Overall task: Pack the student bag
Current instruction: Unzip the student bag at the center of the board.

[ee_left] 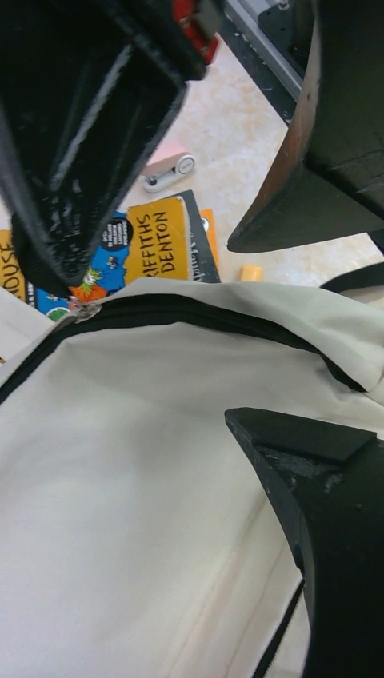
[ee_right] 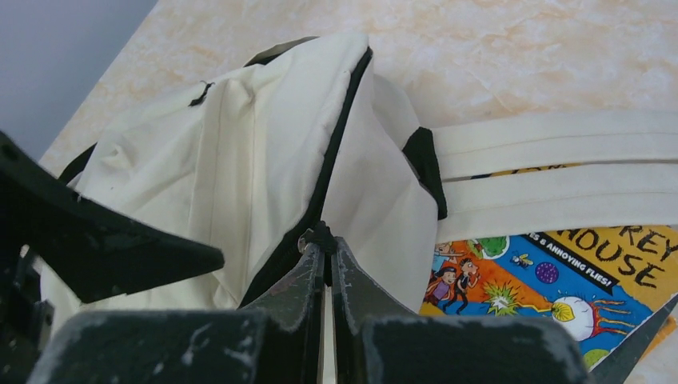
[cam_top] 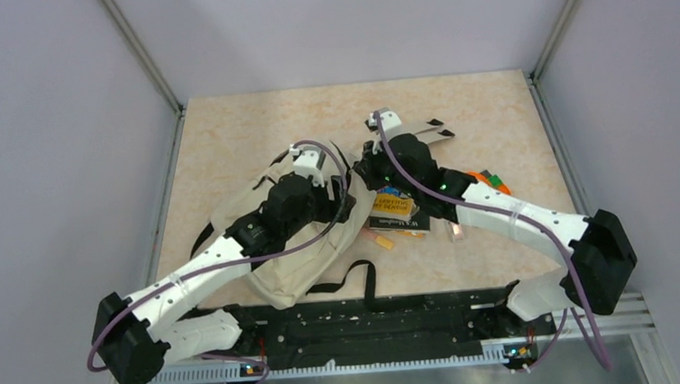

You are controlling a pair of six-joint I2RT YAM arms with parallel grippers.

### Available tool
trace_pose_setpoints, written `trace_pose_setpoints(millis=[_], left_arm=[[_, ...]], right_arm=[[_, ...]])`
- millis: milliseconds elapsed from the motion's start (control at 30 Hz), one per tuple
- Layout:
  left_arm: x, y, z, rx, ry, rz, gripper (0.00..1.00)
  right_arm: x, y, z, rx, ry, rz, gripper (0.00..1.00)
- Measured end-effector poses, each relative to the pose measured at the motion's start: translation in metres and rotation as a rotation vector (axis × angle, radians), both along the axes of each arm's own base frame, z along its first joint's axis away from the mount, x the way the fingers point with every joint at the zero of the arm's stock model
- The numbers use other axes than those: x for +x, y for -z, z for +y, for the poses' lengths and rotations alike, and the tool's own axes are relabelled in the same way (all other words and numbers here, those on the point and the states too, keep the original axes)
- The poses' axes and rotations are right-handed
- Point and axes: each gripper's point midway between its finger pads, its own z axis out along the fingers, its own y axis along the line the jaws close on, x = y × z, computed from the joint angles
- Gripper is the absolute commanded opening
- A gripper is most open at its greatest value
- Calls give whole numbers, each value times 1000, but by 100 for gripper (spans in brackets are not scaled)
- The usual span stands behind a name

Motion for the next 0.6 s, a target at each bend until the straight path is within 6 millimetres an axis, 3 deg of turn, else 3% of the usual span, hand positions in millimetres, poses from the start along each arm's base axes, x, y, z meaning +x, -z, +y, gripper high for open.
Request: trace_pose_setpoints(millis=[200, 400, 467, 600], left_arm=[[12, -7, -10, -61, -32, -21, 75], [22, -21, -19, -132, -47, -66, 65], [25, -20, -21, -134, -53, -68, 57], [31, -7, -26, -120, -59, -50, 26]], right_arm=[[-12, -5, 0, 20, -26, 3, 0], [-17, -2, -1, 12, -40, 14, 0], [-19, -1, -3, 13, -43, 16, 0], [-26, 1, -10, 15, -47, 15, 0]])
